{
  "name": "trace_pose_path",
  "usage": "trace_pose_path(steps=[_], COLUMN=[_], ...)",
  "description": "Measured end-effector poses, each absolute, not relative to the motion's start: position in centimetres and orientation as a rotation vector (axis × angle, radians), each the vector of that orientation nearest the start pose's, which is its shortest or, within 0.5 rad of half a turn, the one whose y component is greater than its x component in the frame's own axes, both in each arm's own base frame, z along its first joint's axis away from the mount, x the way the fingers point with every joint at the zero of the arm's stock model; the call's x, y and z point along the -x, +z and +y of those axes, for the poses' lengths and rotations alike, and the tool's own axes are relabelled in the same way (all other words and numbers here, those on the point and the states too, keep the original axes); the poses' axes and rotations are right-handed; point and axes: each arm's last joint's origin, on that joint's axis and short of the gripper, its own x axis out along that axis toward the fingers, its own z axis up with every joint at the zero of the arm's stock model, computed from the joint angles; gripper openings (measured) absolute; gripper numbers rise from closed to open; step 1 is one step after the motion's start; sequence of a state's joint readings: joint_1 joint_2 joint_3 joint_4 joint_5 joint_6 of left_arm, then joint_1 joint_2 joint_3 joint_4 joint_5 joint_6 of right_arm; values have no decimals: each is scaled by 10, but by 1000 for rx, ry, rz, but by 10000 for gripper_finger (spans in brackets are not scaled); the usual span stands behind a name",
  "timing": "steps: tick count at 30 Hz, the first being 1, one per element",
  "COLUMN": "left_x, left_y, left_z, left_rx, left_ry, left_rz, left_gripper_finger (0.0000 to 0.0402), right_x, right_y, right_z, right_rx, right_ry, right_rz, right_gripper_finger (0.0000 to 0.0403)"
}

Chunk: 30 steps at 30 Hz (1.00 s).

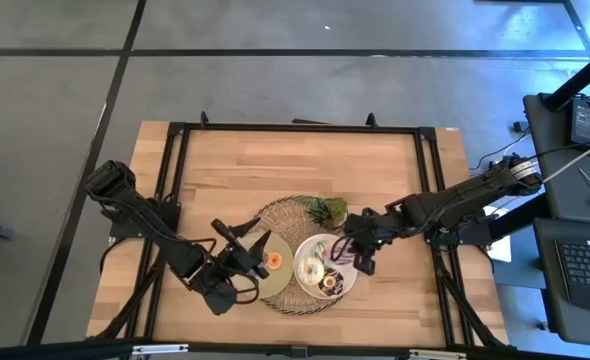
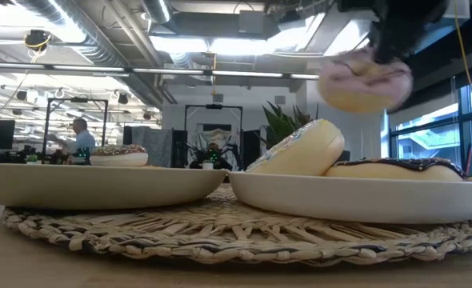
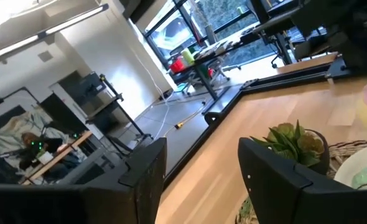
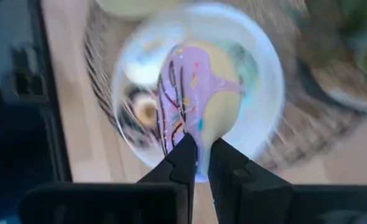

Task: Pick & Place donuts
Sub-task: Put the large pink donut on the white plate

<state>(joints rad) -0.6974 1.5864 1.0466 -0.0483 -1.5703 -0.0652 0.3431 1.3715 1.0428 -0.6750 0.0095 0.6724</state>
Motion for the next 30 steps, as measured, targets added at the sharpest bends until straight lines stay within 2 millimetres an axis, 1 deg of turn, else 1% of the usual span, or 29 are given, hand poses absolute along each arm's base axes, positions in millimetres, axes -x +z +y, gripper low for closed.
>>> trace_pose_path(steps=[2,5,7,9,12,14,18,21,25,30], left_x=[-265,-265,-265,-266,-267,-268,-268,-268,-268,-269], left_y=[255,255,255,255,254,254,254,254,254,254], left_z=[-184,-184,-184,-184,-183,-182,-181,-181,-181,-179], left_rx=[-479,-476,-476,-473,-470,-469,-470,-471,-472,-474], left_ry=[854,853,843,829,816,816,816,816,816,820], left_rz=[224,224,227,232,239,243,245,245,246,248], left_gripper_finger=[195,197,198,198,195,193,192,194,196,194], right_x=[-247,-231,-222,-211,-199,-192,-188,-186,-182,-177], right_y=[260,268,277,281,280,271,248,227,204,186], right_z=[88,81,77,74,70,68,69,70,70,68], right_rx=[-421,-401,-404,-422,-462,-489,-545,-602,-658,-689], right_ry=[-48,-99,-99,-76,-23,22,159,256,284,307], right_rz=[1092,1110,1065,1006,910,858,712,679,639,575], right_gripper_finger=[39,39,39,39,39,39,39,39,39,39])
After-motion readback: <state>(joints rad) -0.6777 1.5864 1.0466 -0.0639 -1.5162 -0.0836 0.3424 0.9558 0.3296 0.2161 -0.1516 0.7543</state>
